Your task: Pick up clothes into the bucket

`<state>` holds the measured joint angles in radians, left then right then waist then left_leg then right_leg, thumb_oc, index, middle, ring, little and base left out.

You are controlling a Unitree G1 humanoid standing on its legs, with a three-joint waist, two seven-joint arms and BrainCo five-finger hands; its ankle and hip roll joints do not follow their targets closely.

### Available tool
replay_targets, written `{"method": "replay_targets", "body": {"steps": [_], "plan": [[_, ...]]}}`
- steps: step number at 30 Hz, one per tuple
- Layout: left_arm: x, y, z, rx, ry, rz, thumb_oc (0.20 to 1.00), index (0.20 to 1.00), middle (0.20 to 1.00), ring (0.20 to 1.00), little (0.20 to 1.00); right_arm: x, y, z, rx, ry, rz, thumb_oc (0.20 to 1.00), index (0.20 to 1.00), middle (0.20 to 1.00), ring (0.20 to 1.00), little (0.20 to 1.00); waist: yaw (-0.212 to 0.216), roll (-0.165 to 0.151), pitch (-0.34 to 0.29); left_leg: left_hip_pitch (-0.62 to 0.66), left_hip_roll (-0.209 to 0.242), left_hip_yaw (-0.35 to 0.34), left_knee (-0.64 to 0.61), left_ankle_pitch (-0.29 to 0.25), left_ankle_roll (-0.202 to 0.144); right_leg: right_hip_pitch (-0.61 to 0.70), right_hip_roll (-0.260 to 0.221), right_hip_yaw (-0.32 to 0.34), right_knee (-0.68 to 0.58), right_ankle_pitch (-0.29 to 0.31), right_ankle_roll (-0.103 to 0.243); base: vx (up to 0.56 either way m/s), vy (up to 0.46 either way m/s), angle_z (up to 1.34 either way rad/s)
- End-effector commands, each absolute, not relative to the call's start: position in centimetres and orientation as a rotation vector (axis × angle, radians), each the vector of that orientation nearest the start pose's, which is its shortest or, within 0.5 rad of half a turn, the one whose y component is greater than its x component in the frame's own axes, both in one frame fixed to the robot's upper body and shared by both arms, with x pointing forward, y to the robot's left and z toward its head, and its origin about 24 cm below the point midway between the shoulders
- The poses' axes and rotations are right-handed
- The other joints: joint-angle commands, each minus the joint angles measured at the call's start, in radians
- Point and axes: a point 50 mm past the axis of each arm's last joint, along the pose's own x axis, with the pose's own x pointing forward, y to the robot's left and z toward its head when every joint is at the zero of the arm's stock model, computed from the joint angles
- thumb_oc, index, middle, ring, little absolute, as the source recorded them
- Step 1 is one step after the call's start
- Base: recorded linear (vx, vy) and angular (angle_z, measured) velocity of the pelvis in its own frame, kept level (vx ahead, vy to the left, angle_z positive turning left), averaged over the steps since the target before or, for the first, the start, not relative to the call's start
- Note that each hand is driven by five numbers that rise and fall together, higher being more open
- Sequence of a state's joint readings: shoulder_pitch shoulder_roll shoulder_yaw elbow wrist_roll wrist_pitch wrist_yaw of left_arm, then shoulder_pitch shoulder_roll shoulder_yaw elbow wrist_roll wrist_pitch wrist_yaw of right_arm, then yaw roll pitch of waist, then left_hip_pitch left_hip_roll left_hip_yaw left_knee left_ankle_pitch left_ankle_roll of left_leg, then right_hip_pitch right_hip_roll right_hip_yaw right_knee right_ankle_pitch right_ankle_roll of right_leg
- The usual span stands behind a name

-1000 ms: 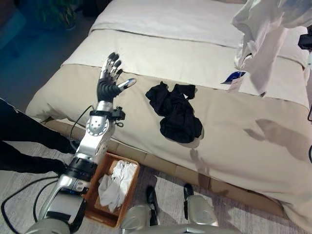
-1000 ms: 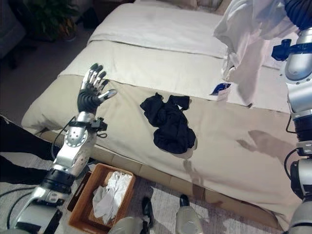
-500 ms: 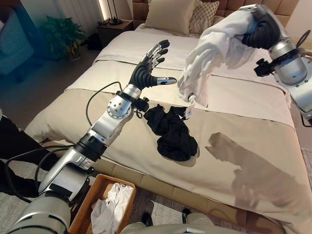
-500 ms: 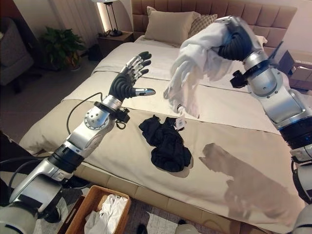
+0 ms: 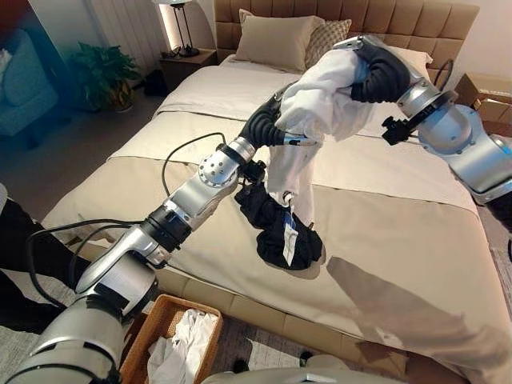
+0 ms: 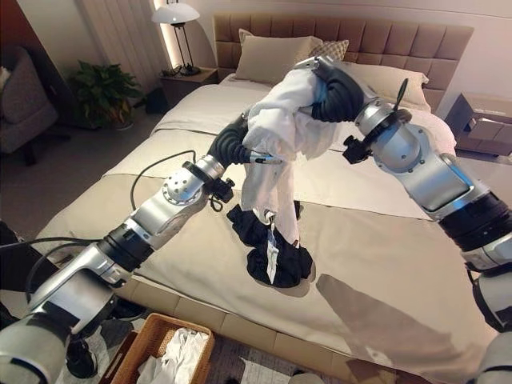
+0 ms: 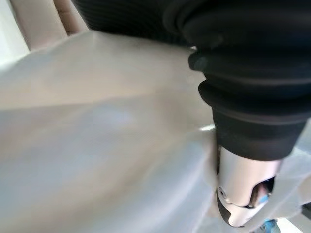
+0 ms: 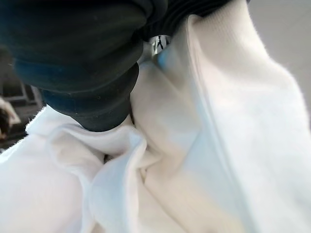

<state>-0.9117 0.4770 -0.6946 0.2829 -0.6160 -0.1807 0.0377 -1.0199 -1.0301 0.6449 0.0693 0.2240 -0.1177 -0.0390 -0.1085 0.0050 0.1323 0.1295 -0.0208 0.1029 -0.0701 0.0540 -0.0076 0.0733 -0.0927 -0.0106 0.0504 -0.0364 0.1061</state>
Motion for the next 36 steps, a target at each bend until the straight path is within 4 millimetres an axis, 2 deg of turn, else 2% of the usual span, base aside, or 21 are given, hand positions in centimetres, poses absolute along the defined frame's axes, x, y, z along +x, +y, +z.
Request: {"method": "replay_targets", "body": {"steps": [1,10,11,14,19,20,21,22,30,31,32,36], "plan": [[35.3,4.5,22.7,0.163,-0.494,-0.645,1.0,1.0,1.0,1.0,1.0,31.1,-14.0,32.6,-0.929,-0.863,0.386,0.2,0.2,0.2,0.2,0.2,0.025,-0.036,-0.055,-0.001,-0.009,-0.045,0.088,-0.122,-0.024,-0.042,-0.031,-0.038,0.029,0.037,0.047,0.0,0.003,0.07],[35.5,2.9,22.7,0.151,-0.493,-0.618,1.0,1.0,1.0,1.0,1.0,30.3,-12.9,32.1,-0.859,-0.879,0.468,0.2,0.2,0.2,0.2,0.2,0.026,-0.036,-0.048,-0.002,-0.012,-0.054,0.095,-0.124,-0.022,-0.039,-0.034,-0.046,0.036,0.032,0.045,0.0,0.002,0.03],[35.1,2.1,22.7,0.117,-0.487,-0.654,1.0,1.0,1.0,1.0,1.0,30.0,-12.4,32.0,-0.84,-0.883,0.503,0.2,0.2,0.2,0.2,0.2,0.025,-0.035,-0.043,-0.005,-0.013,-0.056,0.098,-0.123,-0.022,-0.04,-0.035,-0.046,0.039,0.031,0.044,-0.01,0.002,0.05],[34.6,1.4,22.9,0.078,-0.471,-0.721,1.0,1.0,1.0,1.0,1.0,30.0,-12.1,31.8,-0.824,-0.875,0.525,0.2,0.2,0.2,0.2,0.2,0.024,-0.033,-0.041,-0.007,-0.014,-0.056,0.101,-0.124,-0.021,-0.043,-0.036,-0.045,0.04,0.033,0.045,0.0,0.002,0.02],[34.3,1.7,23.0,0.033,-0.447,-0.771,1.0,1.0,1.0,1.0,1.0,30.1,-12.1,31.6,-0.832,-0.864,0.529,0.2,0.2,0.2,0.2,0.2,0.022,-0.031,-0.045,-0.009,-0.015,-0.056,0.101,-0.123,-0.022,-0.044,-0.036,-0.043,0.039,0.034,0.044,0.0,0.0,0.0],[34.3,1.9,22.9,0.02,-0.435,-0.782,0.555,0.555,0.555,0.555,0.555,30.2,-12.0,31.5,-0.833,-0.859,0.531,0.2,0.2,0.2,0.2,0.2,0.021,-0.03,-0.046,-0.009,-0.014,-0.056,0.101,-0.123,-0.022,-0.045,-0.035,-0.042,0.039,0.034,0.044,0.0,0.0,0.0],[34.3,2.0,22.8,0.008,-0.427,-0.784,0.238,0.238,0.238,0.238,0.238,30.3,-12.0,31.4,-0.832,-0.856,0.532,0.2,0.2,0.2,0.2,0.2,0.021,-0.031,-0.047,-0.009,-0.014,-0.057,0.1,-0.123,-0.022,-0.045,-0.035,-0.043,0.039,0.034,0.044,0.0,0.0,0.0],[34.3,2.1,22.5,-0.005,-0.414,-0.782,0.2,0.2,0.2,0.2,0.2,30.4,-12.1,31.3,-0.829,-0.852,0.528,0.2,0.2,0.2,0.2,0.2,0.02,-0.031,-0.047,-0.008,-0.014,-0.057,0.1,-0.123,-0.022,-0.044,-0.035,-0.043,0.039,0.033,0.043,0.0,0.0,0.0],[34.5,2.8,21.9,-0.064,-0.385,-0.768,0.2,0.2,0.2,0.2,0.2,30.6,-12.1,31.1,-0.822,-0.853,0.514,0.2,0.2,0.2,0.2,0.2,0.018,-0.032,-0.05,-0.007,-0.015,-0.058,0.099,-0.124,-0.021,-0.044,-0.036,-0.042,0.042,0.031,0.042,0.0,0.0,0.0],[34.5,2.8,21.9,-0.064,-0.385,-0.768,0.2,0.2,0.2,0.2,0.2,30.6,-12.1,31.1,-0.822,-0.853,0.514,0.238,0.238,0.238,0.238,0.238,0.018,-0.032,-0.05,-0.007,-0.015,-0.058,0.099,-0.124,-0.021,-0.044,-0.036,-0.042,0.042,0.031,0.042,0.0,0.0,0.0],[34.6,2.8,21.8,-0.071,-0.381,-0.762,0.2,0.2,0.2,0.2,0.2,30.7,-12.3,31.0,-0.811,-0.847,0.505,1.0,1.0,1.0,1.0,1.0,0.017,-0.033,-0.049,-0.007,-0.015,-0.06,0.1,-0.125,-0.021,-0.044,-0.036,-0.041,0.042,0.03,0.041,0.0,0.0,0.0],[34.8,3.3,21.8,-0.091,-0.386,-0.731,0.2,0.2,0.2,0.2,0.2,30.8,-12.6,31.0,-0.768,-0.85,0.479,1.0,1.0,1.0,1.0,1.0,0.017,-0.031,-0.045,-0.009,-0.016,-0.062,0.103,-0.126,-0.02,-0.046,-0.036,-0.041,0.046,0.028,0.04,0.0,0.0,0.0]]}}
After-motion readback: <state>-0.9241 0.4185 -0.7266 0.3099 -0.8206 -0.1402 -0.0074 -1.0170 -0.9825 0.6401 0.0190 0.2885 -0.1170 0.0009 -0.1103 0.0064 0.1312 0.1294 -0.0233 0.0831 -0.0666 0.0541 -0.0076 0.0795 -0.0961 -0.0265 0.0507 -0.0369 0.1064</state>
